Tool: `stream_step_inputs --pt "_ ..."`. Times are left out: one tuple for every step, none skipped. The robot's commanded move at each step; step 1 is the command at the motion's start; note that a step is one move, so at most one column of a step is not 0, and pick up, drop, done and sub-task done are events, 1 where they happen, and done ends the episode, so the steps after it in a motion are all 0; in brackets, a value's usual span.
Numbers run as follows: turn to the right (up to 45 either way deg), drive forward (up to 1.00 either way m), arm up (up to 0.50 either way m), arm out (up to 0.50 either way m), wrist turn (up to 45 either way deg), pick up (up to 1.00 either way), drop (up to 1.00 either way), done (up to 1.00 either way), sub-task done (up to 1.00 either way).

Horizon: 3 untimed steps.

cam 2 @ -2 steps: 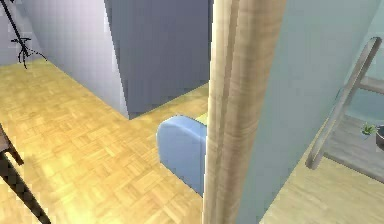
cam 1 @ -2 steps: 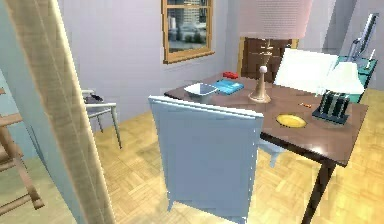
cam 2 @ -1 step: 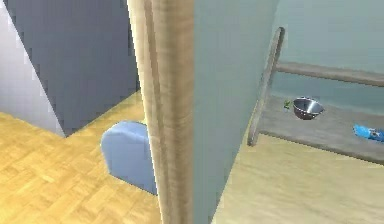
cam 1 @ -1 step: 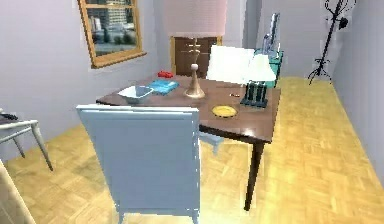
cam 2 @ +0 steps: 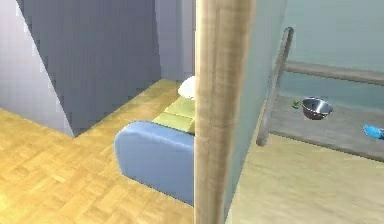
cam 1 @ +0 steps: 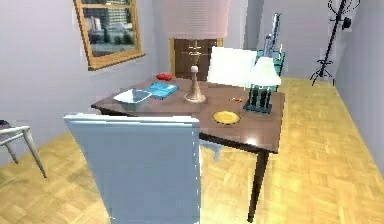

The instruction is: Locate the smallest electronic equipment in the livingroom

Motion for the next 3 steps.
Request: stream_step_inputs --pt "24.0 0.00 0.00 0.00 0.0 0.00 0.00 0.00 0.00" --pt "0.0 0.15 0.00 0.00 0.0 0.00 0.00 0.00 0.00" --pt "21.0 0.00 0.00 0.00 0.0 0.00 0.00 0.00 0.00"
